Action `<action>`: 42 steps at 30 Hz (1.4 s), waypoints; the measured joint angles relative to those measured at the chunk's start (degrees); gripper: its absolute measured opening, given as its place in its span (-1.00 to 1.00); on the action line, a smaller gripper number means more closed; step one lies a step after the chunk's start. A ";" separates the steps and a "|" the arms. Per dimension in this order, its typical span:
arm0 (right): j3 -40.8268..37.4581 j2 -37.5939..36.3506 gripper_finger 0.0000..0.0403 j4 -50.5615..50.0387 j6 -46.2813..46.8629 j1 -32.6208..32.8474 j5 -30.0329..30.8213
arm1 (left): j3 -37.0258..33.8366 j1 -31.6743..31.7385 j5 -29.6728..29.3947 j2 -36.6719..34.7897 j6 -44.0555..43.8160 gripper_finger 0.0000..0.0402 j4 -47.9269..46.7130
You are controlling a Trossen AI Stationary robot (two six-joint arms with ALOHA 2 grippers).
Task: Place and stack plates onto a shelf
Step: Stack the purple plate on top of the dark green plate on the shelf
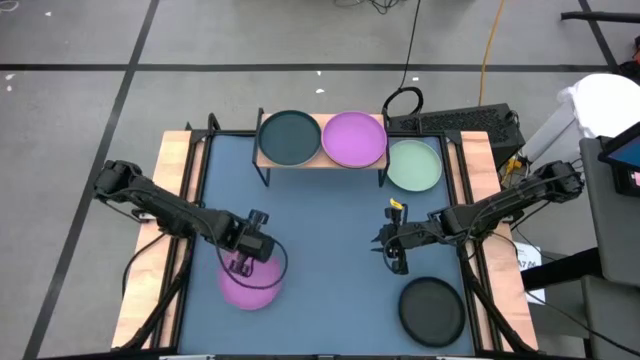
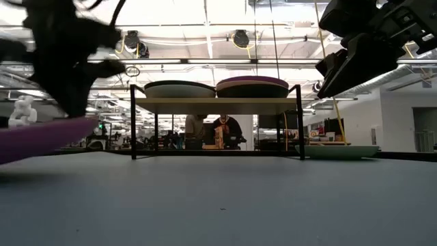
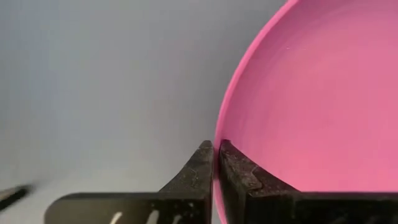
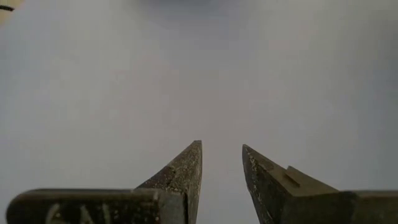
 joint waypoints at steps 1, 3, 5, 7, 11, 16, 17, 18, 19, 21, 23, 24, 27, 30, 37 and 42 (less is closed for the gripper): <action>0.00 0.00 -0.50 0.25 0.00 0.00 0.02 | 1.27 0.59 -1.30 -0.37 -0.30 -0.95 -0.20; 0.00 0.00 -0.50 0.48 0.00 0.00 -0.02 | 3.76 1.91 -4.49 -0.97 -0.70 -0.95 0.02; 0.00 0.00 -0.50 1.01 0.00 0.00 -0.04 | 5.92 3.27 -7.15 -1.96 -0.26 -0.95 -0.41; 0.00 0.00 -0.50 1.10 0.00 0.09 -0.03 | 7.98 4.77 -9.15 -2.58 0.83 -0.95 -0.20; 0.02 0.00 -0.50 2.06 -0.02 0.13 -0.07 | 12.14 8.78 -11.80 -3.45 2.14 -0.96 -0.38; -0.56 0.00 -0.50 2.95 0.01 0.13 -0.07 | 17.36 14.43 -12.21 -4.30 1.80 -0.96 0.14; -1.04 0.00 -0.50 3.18 0.07 0.15 -0.07 | 18.29 15.57 -12.18 -4.28 1.78 -0.96 0.18; -1.55 0.00 -0.50 3.66 0.11 0.15 -0.09 | 19.13 16.64 -12.04 -4.33 1.88 -0.96 -0.34; -2.11 0.04 -0.50 4.48 0.13 0.15 -0.09 | 19.95 17.70 -11.80 -4.41 2.09 -0.96 -0.90; -3.08 0.04 -0.50 5.97 0.15 0.15 -0.20 | 21.97 19.81 -11.35 -4.49 2.36 -0.96 -0.41; -3.38 0.04 -0.50 6.21 0.15 0.15 -0.31 | 23.88 22.14 -11.10 -4.49 1.76 -0.96 -0.84; -3.41 0.04 -0.50 6.21 0.17 0.15 -0.32 | 24.72 23.22 -11.08 -4.49 1.34 -0.96 -1.26; -3.41 0.04 -0.50 6.70 0.15 0.15 -0.31 | 27.20 26.55 -11.06 -4.49 1.30 -0.96 -1.38; -3.42 0.04 -0.50 7.41 0.13 0.15 -0.33 | 29.69 29.96 -10.98 -4.50 1.97 -0.96 -1.63; -3.43 0.04 -0.50 12.39 -2.15 1.02 -0.10 | 35.03 39.73 -7.17 -4.52 3.43 -0.96 -1.51; -3.43 0.04 -0.50 17.13 -4.61 2.71 4.87 | 35.89 47.32 -2.86 -4.52 3.59 -0.96 -1.57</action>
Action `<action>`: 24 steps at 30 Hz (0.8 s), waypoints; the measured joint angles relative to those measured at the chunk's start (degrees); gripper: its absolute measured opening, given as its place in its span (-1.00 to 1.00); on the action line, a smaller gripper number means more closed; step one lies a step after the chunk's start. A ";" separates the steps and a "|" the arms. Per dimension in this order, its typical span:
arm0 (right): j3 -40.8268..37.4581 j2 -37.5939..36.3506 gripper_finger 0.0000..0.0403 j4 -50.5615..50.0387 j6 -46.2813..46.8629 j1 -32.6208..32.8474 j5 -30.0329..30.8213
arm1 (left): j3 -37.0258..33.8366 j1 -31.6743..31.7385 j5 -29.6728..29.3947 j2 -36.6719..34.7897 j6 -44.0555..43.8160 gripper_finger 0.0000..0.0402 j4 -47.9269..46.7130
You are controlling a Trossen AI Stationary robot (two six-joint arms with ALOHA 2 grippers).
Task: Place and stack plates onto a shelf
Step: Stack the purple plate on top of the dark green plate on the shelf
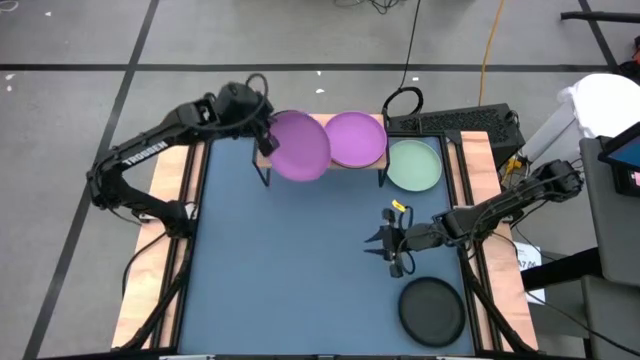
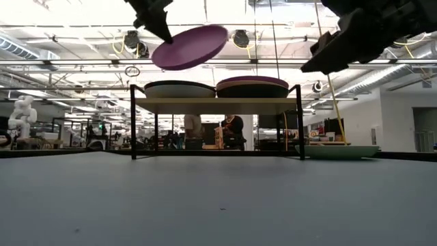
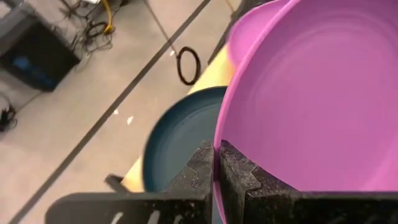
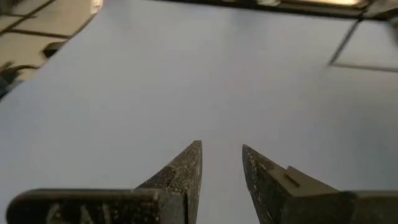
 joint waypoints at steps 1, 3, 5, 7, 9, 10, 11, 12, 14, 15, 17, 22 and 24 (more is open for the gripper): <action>0.00 0.00 -0.50 0.37 -0.15 0.29 1.47 | 0.00 1.51 0.82 0.00 0.03 -0.96 -0.10; 0.00 0.00 -0.50 0.87 -0.35 0.62 4.00 | 0.00 4.26 2.96 0.03 0.04 -0.96 -0.36; 0.00 0.00 -0.50 1.34 -0.37 0.80 5.43 | 0.00 6.75 4.88 0.09 -0.08 -0.96 -0.31; 0.00 0.00 -0.50 1.91 -0.54 0.78 5.62 | 0.00 9.19 6.56 0.17 -0.47 -0.96 -0.35; 0.00 0.00 -0.50 2.29 -0.83 0.78 5.64 | 0.00 11.56 7.80 0.17 -1.21 -0.96 -0.29; 0.00 0.00 -0.50 2.37 -1.01 0.78 5.64 | 0.00 12.73 7.93 0.17 -1.59 -0.96 -0.29; -0.01 0.00 -0.50 2.49 -1.18 0.78 5.63 | 0.00 13.90 7.89 0.22 -1.95 -0.96 -0.15; -0.02 0.00 -0.50 2.71 -1.23 0.78 5.64 | 0.00 14.87 7.89 0.50 -2.43 -0.96 0.25; -0.02 0.00 -0.50 3.17 -1.30 0.78 5.64 | 0.00 16.62 8.33 1.39 -3.70 -0.96 1.35; -0.02 0.00 -0.50 3.29 -1.42 0.78 5.62 | 0.00 17.44 9.16 1.94 -4.46 -0.96 1.47; -0.02 0.00 -0.50 3.35 -1.45 0.78 5.62 | 0.00 18.60 11.24 3.21 -5.97 -0.96 1.31; -0.02 0.00 -0.50 3.17 -1.64 0.78 5.58 | -0.02 18.81 11.78 6.27 -9.18 -0.96 1.06; -0.03 0.00 -0.50 3.15 -1.66 0.78 5.55 | -0.02 18.79 11.80 6.73 -10.82 -0.96 1.28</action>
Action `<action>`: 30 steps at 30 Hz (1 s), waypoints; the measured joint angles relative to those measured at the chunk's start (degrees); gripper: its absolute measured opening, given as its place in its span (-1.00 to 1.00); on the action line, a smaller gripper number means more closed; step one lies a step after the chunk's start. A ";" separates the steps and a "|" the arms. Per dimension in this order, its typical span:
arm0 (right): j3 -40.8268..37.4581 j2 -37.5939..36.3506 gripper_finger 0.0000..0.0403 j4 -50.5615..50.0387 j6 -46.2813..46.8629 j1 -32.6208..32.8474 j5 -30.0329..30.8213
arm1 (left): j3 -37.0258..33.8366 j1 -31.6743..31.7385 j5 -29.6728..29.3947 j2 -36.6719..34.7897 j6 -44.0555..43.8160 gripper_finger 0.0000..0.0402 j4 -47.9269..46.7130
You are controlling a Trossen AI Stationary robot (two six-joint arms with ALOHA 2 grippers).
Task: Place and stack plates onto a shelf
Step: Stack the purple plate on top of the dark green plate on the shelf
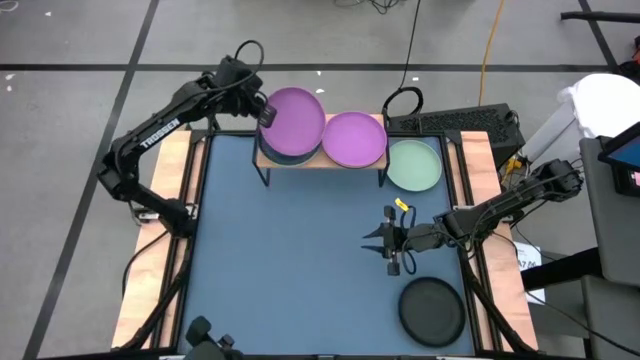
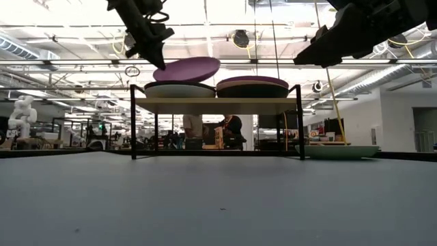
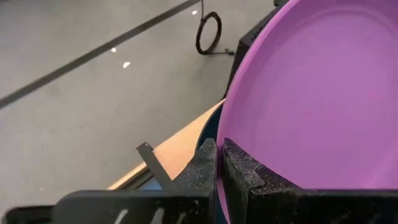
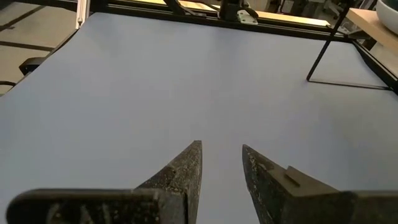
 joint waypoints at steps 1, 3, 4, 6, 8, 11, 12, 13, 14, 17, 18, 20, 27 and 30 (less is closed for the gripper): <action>-0.01 0.00 -0.50 0.00 0.00 0.00 -0.02 | 0.00 0.00 0.00 0.15 -0.63 -0.96 -0.04; -0.01 0.00 -0.50 0.00 0.02 0.00 -0.18 | 0.00 0.02 -0.02 0.47 -1.75 -0.96 -0.02; -0.01 0.00 -0.50 -0.02 0.00 0.00 -0.22 | 0.00 0.02 -0.02 0.51 -2.53 -0.96 -0.06; -0.01 0.00 -0.50 0.00 0.02 0.00 -0.22 | 0.00 0.02 -0.02 0.48 -3.18 -0.93 -0.21; -0.01 0.00 -0.50 -0.03 0.01 0.00 -0.26 | 0.00 0.02 -0.02 0.44 -3.58 -0.89 -0.80; -0.01 0.00 -0.50 -0.04 0.08 0.32 -0.35 | 0.00 0.00 -0.05 0.46 -4.23 -0.85 -2.95; -0.01 0.00 -0.50 -0.04 0.04 0.48 -0.37 | 0.00 0.01 -0.10 0.46 -4.24 -0.85 -3.91; -0.01 0.00 -0.50 -0.04 0.02 0.68 -0.37 | 0.00 0.02 -0.07 0.46 -4.24 -0.84 -4.73; -0.01 0.00 -0.50 -0.04 0.00 0.84 -0.37 | 0.00 0.02 -0.17 0.46 -4.24 -0.84 -5.21; -0.01 0.00 -0.50 -0.04 -0.31 1.14 -0.39 | 0.00 0.02 -1.51 0.46 -4.51 -0.83 -5.39; -0.01 0.00 -0.50 -0.04 -0.39 1.14 -0.37 | 0.00 0.02 -1.53 0.46 -4.58 -0.83 -5.39; -0.01 0.00 -0.50 -0.04 -0.39 1.14 -0.37 | 0.00 0.02 -1.53 0.46 -4.67 -0.83 -5.39; -0.01 0.00 -0.50 -0.04 -0.39 1.14 -0.36 | 0.00 0.00 -1.53 0.44 -4.51 -0.82 -6.53; -0.01 0.00 -0.50 -0.04 -0.39 1.14 -0.35 | 0.00 0.00 -1.53 0.44 -3.35 -0.82 -6.92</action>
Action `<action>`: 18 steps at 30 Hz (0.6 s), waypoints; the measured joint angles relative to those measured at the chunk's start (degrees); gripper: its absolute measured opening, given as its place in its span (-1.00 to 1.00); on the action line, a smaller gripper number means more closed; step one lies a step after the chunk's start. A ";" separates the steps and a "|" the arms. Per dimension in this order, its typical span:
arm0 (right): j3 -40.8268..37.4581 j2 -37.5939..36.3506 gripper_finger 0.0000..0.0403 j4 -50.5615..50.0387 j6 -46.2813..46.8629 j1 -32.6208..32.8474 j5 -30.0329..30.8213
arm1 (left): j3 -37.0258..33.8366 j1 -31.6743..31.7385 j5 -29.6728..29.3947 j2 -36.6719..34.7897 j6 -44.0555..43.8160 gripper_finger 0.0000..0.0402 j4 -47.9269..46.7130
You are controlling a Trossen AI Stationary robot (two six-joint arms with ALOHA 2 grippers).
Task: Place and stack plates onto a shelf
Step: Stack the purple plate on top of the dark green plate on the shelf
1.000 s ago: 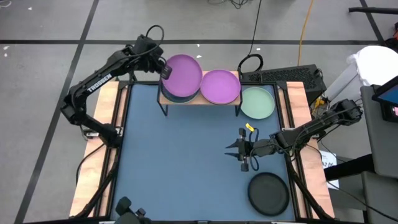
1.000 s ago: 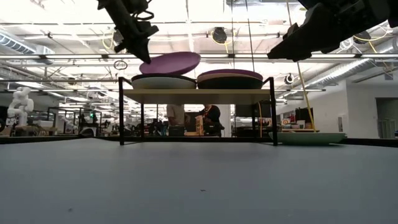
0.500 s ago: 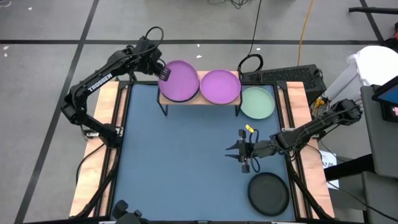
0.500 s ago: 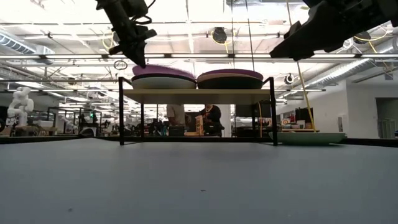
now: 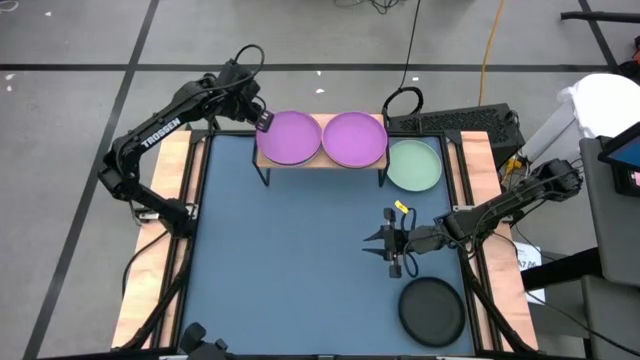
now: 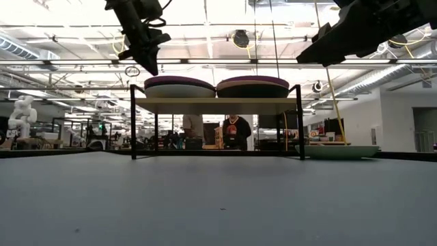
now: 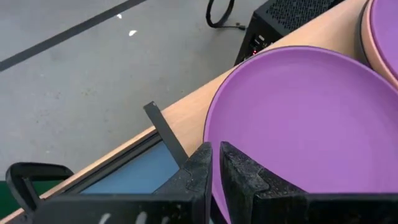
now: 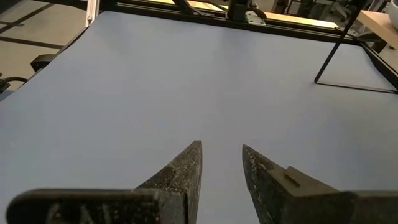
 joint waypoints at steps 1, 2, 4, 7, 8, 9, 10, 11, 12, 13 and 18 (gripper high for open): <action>0.00 0.00 -0.50 0.02 0.00 0.00 0.00 | 0.00 0.00 0.00 0.00 0.60 -0.82 0.00; 0.00 0.00 -0.50 0.00 0.07 0.00 0.00 | 0.00 -0.11 -0.01 0.00 1.36 -0.82 -0.25; 0.00 0.00 -0.50 0.00 0.26 0.00 0.00 | 0.00 -0.65 0.00 0.00 2.48 -0.82 -1.56; 0.00 0.00 -0.50 0.00 0.47 0.00 -0.02 | 0.00 -2.57 1.11 0.00 4.00 -0.82 -3.92; 0.00 0.00 -0.50 0.00 0.70 0.00 -0.04 | 0.00 -3.67 1.58 0.00 4.42 -0.82 -4.80; 0.00 0.00 -0.50 0.00 0.83 0.00 -0.04 | 0.00 -4.90 1.77 0.00 5.01 -0.82 -5.51; 0.00 0.00 -0.50 0.00 0.93 0.07 -0.04 | 0.00 -6.37 1.81 0.00 5.58 -0.82 -6.13; 0.00 0.00 -0.50 0.00 1.05 0.28 -0.02 | 0.00 -7.95 1.79 -0.01 6.10 -0.82 -6.66; 0.00 0.00 -0.50 0.00 1.05 0.46 -0.02 | 0.00 -9.59 1.82 -0.02 6.53 -0.82 -6.96; 0.00 0.00 -0.50 -0.02 1.05 0.72 -0.02 | 0.00 -11.30 1.76 -0.02 6.71 -0.82 -6.99; 0.00 0.00 -0.50 -0.02 0.92 1.97 0.00 | 0.00 -18.11 -0.89 -0.02 5.36 -0.85 -8.94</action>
